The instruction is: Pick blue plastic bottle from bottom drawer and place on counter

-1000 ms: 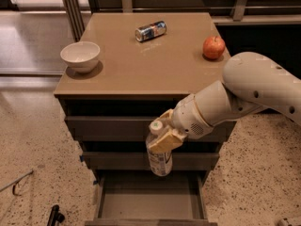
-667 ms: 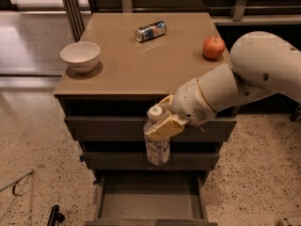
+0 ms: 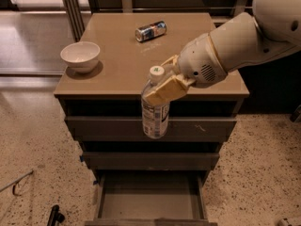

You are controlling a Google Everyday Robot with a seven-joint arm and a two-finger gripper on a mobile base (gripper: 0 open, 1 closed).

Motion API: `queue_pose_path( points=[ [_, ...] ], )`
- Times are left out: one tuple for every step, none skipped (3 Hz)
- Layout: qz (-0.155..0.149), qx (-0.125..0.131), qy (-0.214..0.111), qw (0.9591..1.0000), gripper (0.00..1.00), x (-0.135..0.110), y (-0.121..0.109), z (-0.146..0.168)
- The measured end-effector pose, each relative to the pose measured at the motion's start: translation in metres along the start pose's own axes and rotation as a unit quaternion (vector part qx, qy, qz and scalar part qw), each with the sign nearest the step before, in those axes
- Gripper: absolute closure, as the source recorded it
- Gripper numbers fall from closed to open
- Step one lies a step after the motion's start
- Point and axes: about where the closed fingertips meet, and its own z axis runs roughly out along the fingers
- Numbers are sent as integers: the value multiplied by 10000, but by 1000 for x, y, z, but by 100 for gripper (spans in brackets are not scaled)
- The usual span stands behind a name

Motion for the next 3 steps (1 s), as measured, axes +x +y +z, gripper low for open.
queue_pose_path(
  points=[
    [3,-7,6,10000,100,0,0,1],
    [88,71,4,9999,100,-3,-4,-4],
    [508,262,1,9984,100,-16,-38,-17]
  ],
)
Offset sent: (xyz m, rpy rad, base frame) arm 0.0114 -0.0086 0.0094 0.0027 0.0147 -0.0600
